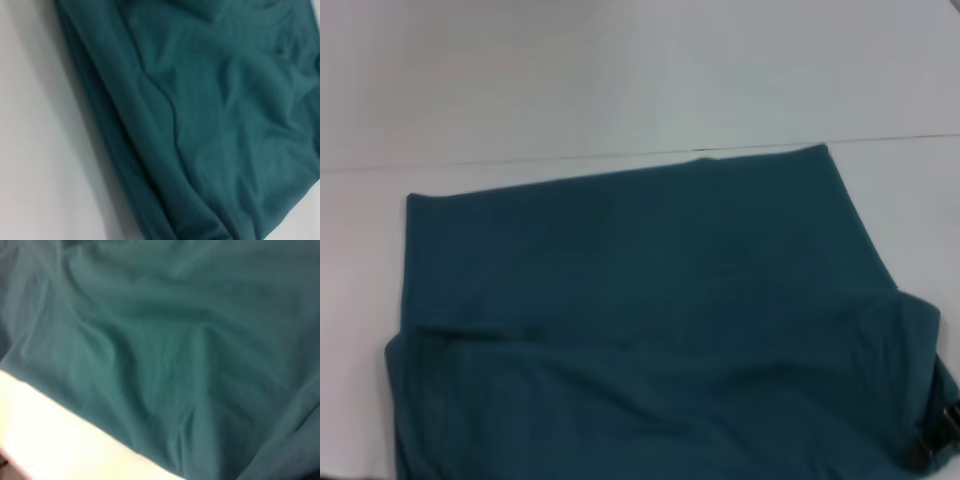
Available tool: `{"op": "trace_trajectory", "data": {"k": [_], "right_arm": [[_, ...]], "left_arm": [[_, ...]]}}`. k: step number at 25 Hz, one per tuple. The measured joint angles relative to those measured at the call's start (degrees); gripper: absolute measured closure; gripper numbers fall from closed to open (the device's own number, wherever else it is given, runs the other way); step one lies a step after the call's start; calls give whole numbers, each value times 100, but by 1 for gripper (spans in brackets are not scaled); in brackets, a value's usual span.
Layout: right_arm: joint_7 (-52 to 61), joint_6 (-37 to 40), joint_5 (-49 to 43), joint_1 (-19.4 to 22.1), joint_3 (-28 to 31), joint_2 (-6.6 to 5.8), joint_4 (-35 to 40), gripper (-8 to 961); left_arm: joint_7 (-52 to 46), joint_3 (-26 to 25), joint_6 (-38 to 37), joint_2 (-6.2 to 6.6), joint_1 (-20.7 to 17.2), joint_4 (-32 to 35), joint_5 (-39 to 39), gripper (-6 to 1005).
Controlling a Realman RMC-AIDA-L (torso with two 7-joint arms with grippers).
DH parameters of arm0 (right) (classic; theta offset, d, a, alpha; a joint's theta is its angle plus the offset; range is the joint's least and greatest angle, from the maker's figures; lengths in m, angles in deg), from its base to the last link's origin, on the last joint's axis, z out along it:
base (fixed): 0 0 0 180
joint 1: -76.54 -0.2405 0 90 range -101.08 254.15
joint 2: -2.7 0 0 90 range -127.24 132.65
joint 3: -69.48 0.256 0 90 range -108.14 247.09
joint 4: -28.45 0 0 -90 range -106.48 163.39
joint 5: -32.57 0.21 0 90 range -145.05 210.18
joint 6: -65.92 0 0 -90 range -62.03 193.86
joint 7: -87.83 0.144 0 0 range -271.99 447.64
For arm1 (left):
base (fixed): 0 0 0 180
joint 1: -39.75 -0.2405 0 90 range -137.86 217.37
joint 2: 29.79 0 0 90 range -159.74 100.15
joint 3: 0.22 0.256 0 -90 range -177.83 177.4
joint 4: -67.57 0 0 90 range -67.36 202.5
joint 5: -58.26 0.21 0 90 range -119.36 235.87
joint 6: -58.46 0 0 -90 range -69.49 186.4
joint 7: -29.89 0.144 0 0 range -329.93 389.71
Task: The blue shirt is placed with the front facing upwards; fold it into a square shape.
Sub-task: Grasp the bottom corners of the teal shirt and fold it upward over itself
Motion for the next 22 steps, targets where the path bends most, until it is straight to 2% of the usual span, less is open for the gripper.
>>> {"op": "trace_trajectory", "data": {"k": [6, 9, 12, 16, 19, 22], "right_arm": [[-275, 282, 43, 61, 104, 74, -15, 851], [-390, 340, 299, 64, 211, 71, -41, 846], [-458, 458, 636, 66, 401, 22, -59, 842], [-379, 209, 879, 73, 977, -109, -59, 835], [-101, -389, 1036, 94, 1497, -231, -50, 830], [134, -1118, 1246, 131, 1781, -288, -74, 825]], "left_arm": [[169, -106, -214, -26, -89, -4, 97, 900], [188, -185, -215, 21, -33, -11, 98, 899], [168, -318, -178, 88, 73, -22, 99, 899], [54, -689, -42, 206, 310, -79, 98, 899], [-215, -895, 285, 324, 509, -151, 97, 899], [-524, -904, 772, 396, 687, -221, 98, 900]]}}
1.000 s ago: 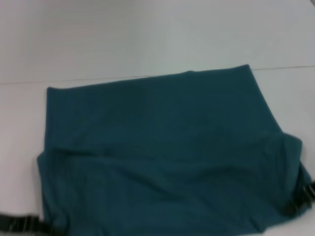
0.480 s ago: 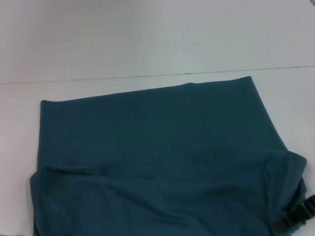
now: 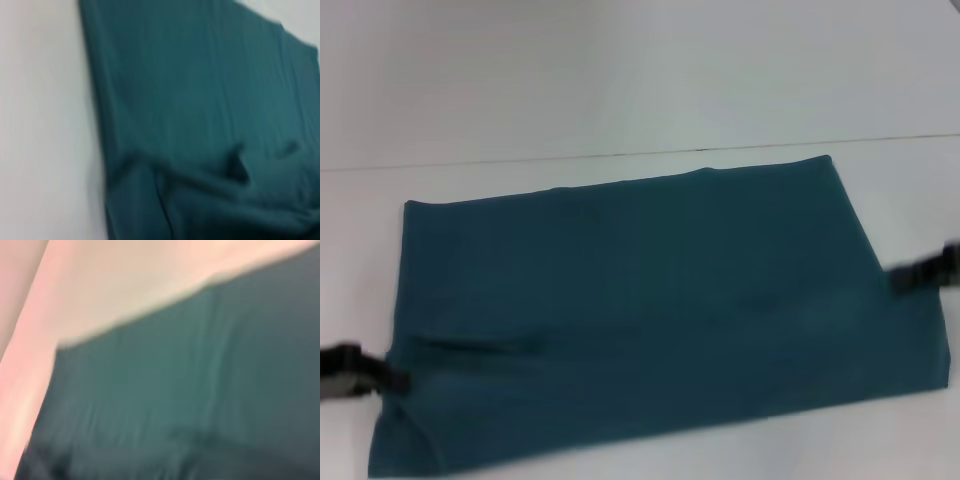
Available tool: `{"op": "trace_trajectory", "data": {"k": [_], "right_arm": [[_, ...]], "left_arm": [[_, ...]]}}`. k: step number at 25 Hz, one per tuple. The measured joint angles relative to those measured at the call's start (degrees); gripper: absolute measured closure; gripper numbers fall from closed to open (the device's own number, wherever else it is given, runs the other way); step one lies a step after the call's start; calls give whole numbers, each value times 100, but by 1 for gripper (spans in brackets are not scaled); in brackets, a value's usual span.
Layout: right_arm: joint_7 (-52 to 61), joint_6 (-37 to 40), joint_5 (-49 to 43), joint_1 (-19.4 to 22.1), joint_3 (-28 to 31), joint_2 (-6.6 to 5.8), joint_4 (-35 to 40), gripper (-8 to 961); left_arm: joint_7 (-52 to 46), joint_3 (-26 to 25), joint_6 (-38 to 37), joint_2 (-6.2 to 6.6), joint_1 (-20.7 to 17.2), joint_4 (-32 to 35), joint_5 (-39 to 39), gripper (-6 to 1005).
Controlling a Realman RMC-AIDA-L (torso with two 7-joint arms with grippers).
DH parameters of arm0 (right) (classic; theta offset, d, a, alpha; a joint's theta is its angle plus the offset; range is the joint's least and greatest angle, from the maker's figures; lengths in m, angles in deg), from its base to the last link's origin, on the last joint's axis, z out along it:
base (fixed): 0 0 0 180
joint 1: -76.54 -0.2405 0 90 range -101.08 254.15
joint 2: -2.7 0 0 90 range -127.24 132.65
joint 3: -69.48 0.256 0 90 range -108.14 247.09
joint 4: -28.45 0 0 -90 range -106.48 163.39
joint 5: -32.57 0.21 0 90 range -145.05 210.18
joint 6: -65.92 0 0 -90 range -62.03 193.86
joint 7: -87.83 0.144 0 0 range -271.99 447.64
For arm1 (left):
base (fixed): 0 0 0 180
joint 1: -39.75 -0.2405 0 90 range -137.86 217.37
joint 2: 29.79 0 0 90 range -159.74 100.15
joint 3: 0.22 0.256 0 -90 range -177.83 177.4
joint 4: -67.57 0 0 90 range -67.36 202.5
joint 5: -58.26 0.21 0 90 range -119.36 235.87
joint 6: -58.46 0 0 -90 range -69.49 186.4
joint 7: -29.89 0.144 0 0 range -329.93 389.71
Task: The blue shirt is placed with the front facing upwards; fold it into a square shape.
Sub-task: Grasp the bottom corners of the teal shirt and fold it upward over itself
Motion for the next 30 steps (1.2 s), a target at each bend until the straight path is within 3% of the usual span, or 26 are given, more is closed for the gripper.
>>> {"op": "trace_trajectory", "data": {"k": [5, 12, 19, 24, 30], "right_arm": [[183, -1204, 237, -123, 6, 42, -276, 817], [207, -2154, 222, -402, -115, 135, -587, 806], [220, -3402, 207, -704, -767, 323, -716, 794], [221, -4317, 208, -850, -1393, 481, -837, 786], [219, -5225, 209, -947, -1645, 719, -1074, 776]], "left_arm": [[-268, 28, 777, 19, 373, -181, -1, 900], [-594, 360, 1927, -3, 900, -478, 6, 899], [-942, 805, 3085, 8, 1220, -611, 195, 900], [-804, 835, 3808, -138, 1253, -631, 276, 899], [-638, 874, 4496, -292, 1147, -781, 280, 900]]}}
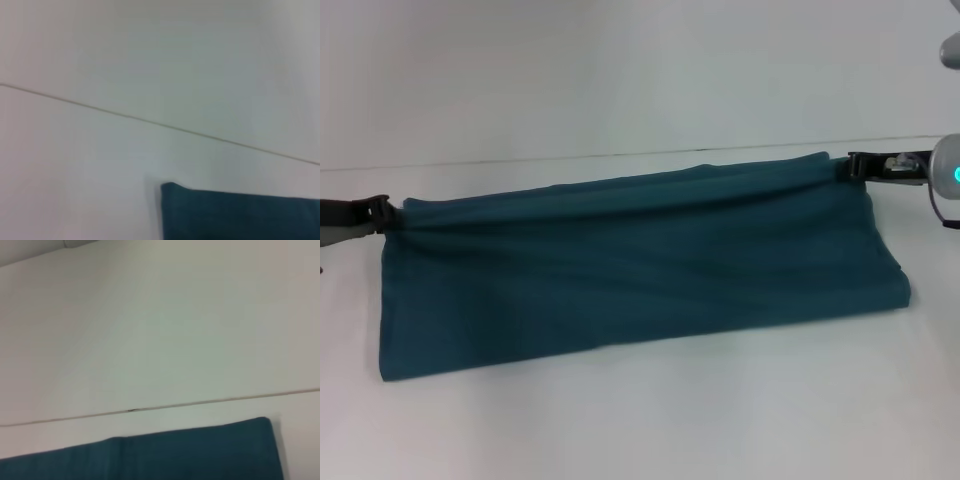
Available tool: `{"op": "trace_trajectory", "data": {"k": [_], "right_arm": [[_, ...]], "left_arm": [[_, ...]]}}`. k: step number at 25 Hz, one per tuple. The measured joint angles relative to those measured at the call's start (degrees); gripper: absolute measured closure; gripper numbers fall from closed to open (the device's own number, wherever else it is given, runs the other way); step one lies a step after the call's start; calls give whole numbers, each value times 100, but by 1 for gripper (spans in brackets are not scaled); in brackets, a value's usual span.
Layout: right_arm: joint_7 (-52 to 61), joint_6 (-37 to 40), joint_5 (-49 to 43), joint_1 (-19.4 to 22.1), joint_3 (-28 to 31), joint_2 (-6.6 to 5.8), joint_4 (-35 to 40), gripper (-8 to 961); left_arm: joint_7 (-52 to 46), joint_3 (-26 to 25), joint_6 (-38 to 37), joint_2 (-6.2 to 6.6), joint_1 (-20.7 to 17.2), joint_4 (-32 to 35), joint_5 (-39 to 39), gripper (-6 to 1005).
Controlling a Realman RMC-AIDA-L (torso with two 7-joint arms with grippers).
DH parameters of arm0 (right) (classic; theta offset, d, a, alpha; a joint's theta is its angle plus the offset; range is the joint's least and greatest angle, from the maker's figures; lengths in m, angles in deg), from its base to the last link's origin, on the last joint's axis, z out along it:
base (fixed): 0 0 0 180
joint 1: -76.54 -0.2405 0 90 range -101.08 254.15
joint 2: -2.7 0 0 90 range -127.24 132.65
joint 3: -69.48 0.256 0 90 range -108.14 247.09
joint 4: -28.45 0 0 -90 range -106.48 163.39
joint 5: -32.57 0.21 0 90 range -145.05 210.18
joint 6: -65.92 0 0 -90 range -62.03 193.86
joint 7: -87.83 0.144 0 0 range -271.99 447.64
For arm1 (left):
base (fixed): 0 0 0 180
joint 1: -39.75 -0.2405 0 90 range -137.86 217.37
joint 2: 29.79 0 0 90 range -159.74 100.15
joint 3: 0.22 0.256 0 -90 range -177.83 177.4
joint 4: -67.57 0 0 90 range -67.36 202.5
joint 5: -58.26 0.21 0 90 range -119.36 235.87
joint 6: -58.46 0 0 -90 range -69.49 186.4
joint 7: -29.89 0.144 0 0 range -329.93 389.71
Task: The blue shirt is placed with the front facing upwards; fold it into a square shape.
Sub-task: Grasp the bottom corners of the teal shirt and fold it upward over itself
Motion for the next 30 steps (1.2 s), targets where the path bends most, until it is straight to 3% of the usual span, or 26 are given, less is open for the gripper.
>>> {"op": "trace_trajectory", "data": {"k": [9, 30], "right_arm": [[-26, -741, 0, -195, -12, 18, -201, 762], [-42, -884, -1, -310, -353, -50, -309, 727]], "left_arm": [[247, 17, 390, -148, 101, -75, 7, 899], [99, -81, 440, -224, 145, -51, -54, 899]]}}
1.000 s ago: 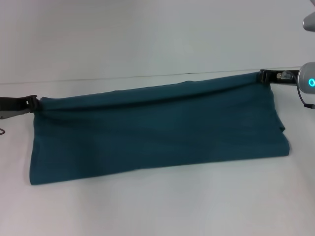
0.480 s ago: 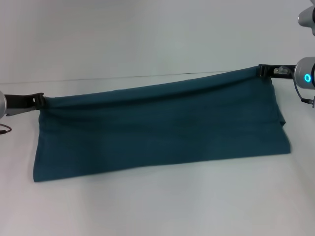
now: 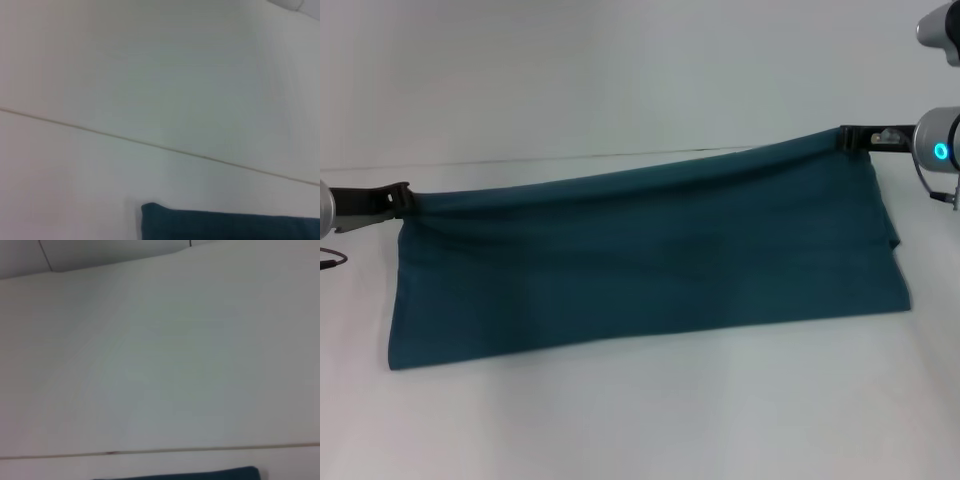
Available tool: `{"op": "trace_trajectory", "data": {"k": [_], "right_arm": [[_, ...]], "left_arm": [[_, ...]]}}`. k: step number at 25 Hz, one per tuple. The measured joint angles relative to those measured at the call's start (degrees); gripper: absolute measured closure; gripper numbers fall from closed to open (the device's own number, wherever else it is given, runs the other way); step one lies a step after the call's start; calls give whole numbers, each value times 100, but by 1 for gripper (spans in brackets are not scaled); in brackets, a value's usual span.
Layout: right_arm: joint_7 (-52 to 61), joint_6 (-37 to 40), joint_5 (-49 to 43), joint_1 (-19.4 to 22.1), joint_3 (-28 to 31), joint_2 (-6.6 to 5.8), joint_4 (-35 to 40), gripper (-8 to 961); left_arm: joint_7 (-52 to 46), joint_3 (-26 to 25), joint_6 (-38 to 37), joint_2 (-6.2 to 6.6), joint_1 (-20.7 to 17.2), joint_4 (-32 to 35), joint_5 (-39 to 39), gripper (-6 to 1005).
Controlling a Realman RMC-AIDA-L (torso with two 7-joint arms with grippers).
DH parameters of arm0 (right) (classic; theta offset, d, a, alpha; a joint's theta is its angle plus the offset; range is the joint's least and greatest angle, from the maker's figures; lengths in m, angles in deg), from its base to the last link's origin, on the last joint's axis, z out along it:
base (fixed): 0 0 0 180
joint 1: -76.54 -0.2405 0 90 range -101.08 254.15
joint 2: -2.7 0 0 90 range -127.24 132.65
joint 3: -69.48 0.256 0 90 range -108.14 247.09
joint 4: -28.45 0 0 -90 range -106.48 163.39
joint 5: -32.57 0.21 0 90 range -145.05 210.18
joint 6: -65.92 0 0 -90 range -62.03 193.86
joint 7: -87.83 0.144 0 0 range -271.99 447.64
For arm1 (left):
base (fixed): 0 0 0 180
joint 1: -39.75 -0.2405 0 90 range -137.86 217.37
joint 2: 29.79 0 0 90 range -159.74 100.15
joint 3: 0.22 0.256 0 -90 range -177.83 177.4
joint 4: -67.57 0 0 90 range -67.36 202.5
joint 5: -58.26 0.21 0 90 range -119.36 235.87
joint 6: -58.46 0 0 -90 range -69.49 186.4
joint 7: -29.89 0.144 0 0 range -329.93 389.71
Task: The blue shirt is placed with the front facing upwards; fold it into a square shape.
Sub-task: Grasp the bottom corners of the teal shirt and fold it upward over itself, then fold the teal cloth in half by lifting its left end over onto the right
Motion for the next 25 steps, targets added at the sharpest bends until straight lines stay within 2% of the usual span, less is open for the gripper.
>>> {"op": "trace_trajectory", "data": {"k": [3, 8, 10, 14, 16, 19, 20, 22, 25], "right_arm": [[64, 20, 0, -53, -2, -101, -3, 722], [97, -18, 0, -226, -2, -267, -40, 714], [98, -11, -3, -303, -3, -308, -45, 711], [220, 7, -213, -364, -6, -324, -52, 513], [429, 109, -402, -367, -4, -356, -51, 421], [552, 662, -327, -323, 46, -493, 48, 292], [516, 1197, 32, -195, 99, -611, 212, 249], [481, 1409, 205, -120, 121, -635, 304, 225], [257, 2308, 1075, 329, 200, -660, 845, 190]], "left_arm": [[-144, -31, 37, 0, -14, 9, -1, 899], [-323, -52, 112, -5, -23, 6, 24, 844], [-348, -53, 122, -17, -23, 6, 19, 769], [-396, -59, 146, -40, -28, 25, 11, 618], [-404, -90, 139, -42, -35, 46, 9, 380], [-411, -237, 12, -55, -95, 186, -25, 361], [-404, -321, -134, -79, -202, 372, -154, 355], [-388, -349, -252, -100, -292, 520, -294, 342], [-269, -363, -681, -142, -622, 913, -919, 341]]}}
